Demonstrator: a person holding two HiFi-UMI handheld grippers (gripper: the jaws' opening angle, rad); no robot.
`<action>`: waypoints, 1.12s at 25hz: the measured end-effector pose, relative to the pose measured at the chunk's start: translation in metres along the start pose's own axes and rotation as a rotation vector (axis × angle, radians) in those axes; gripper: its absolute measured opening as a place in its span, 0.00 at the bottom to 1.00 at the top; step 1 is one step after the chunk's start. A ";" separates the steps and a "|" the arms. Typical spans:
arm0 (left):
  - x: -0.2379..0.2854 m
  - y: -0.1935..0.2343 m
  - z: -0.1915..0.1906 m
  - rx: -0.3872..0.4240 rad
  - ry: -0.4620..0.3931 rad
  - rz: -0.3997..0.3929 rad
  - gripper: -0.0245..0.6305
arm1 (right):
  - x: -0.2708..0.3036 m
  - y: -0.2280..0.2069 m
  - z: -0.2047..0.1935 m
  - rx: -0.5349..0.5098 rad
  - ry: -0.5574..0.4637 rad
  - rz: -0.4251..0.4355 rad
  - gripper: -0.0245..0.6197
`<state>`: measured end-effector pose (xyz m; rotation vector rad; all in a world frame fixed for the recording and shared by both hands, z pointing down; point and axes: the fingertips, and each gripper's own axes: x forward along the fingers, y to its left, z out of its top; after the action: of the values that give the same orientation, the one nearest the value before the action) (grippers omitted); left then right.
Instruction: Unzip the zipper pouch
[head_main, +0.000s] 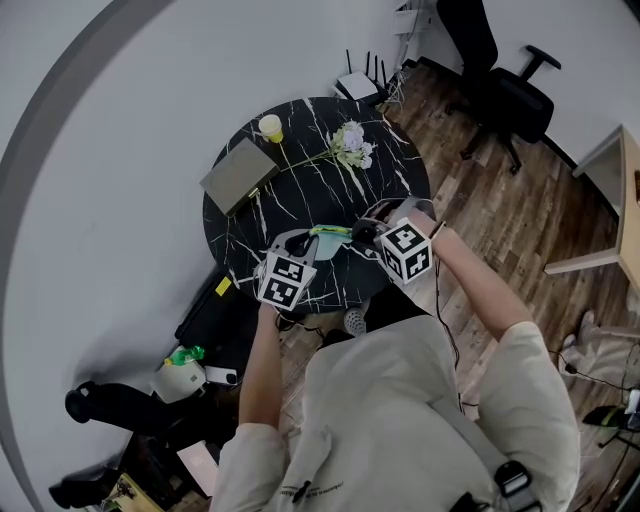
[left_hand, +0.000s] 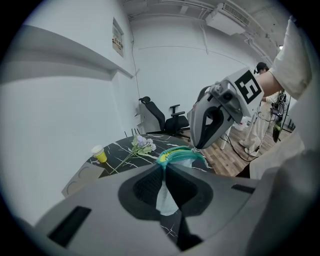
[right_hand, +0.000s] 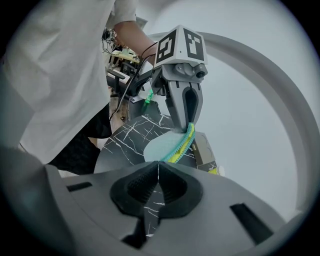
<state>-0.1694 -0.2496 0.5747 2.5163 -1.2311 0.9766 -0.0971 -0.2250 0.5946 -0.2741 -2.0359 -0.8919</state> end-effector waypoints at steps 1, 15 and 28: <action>0.000 0.000 0.000 -0.004 -0.003 0.000 0.10 | 0.000 0.001 -0.002 0.003 0.003 0.002 0.05; -0.007 0.009 0.005 -0.019 -0.041 0.026 0.10 | 0.000 0.010 -0.031 0.049 0.058 0.016 0.05; -0.005 0.009 0.007 -0.061 -0.077 0.051 0.10 | 0.014 0.011 -0.051 0.273 0.096 -0.003 0.08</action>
<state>-0.1753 -0.2555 0.5652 2.5088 -1.3313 0.8471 -0.0683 -0.2539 0.6296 -0.0758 -2.0399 -0.6067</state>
